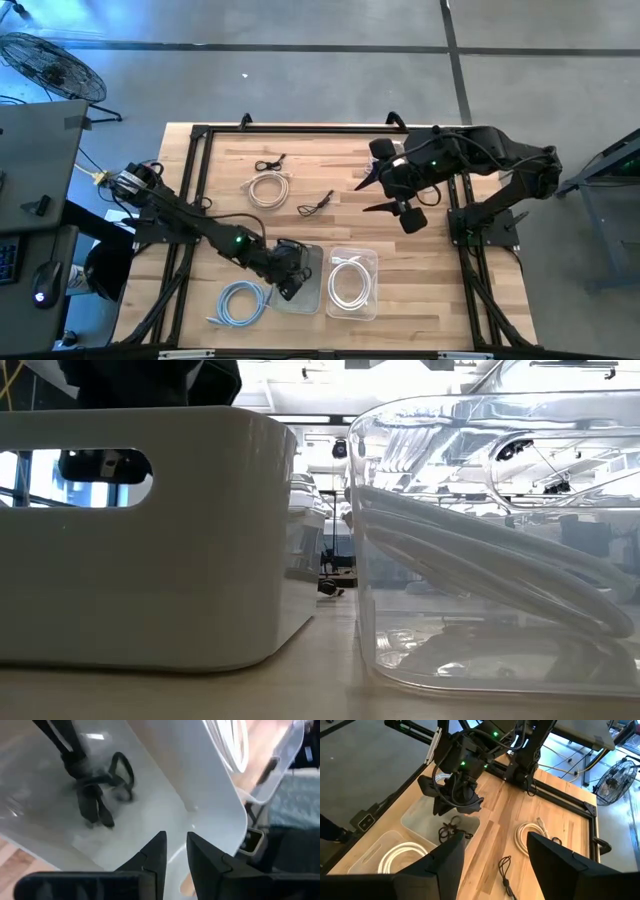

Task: Pick & Place USB Port
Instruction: Put the black USB cable into the gray bin

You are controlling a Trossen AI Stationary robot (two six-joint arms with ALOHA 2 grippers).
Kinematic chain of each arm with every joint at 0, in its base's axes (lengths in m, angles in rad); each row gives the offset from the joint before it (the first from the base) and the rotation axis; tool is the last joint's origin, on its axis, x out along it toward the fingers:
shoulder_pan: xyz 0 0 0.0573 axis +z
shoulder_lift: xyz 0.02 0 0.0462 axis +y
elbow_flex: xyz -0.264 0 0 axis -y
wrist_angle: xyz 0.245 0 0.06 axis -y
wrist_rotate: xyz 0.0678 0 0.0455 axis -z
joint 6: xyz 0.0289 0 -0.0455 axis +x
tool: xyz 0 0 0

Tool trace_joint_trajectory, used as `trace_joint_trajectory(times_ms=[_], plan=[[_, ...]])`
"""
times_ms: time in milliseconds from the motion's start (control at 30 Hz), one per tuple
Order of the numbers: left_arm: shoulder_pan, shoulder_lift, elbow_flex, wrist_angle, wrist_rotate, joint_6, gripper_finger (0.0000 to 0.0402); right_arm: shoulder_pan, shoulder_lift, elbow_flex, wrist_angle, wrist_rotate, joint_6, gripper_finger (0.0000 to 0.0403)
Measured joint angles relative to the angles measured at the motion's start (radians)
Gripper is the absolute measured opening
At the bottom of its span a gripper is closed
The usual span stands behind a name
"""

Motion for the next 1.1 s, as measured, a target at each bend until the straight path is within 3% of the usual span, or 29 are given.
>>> trace_joint_trajectory(times_ms=[200, 400, 533, 700, 867, 1033, 1100], plan=[[0.056, -0.008, 0.0, -0.002, 0.073, 0.102, 0.008, 0.0, 0.0, 0.0, -0.002, 0.002, -0.023, 0.0206], [0.139, -0.037, 0.01, 0.01, 0.286, 0.225, 0.0081, 0.0, 0.0, 0.0, -0.002, 0.008, -0.045, 0.0206], [0.203, -0.087, 0.037, -0.001, 0.37, 0.338, 0.0081, 0.0, 0.0, 0.0, -0.003, 0.01, -0.045, 0.0207], [0.313, -0.165, 0.082, -0.053, 0.392, 0.484, 0.0081, 0.0, 0.0, 0.0, -0.019, 0.028, -0.034, 0.0206], [0.443, -0.203, 0.148, -0.276, 0.392, 0.721, 0.0081, -0.001, 0.0, 0.0, -0.02, 0.05, 0.0, 0.0206], [0.573, -0.202, 0.171, -0.45, 0.313, 0.952, 0.0081, -0.002, 0.0, 0.0, -0.023, 0.093, 0.01, 0.0207], [0.613, -0.19, 0.175, -0.436, 0.307, 1.026, 0.0081, -0.002, 0.0, 0.0, -0.022, 0.103, 0.022, 0.0205]])
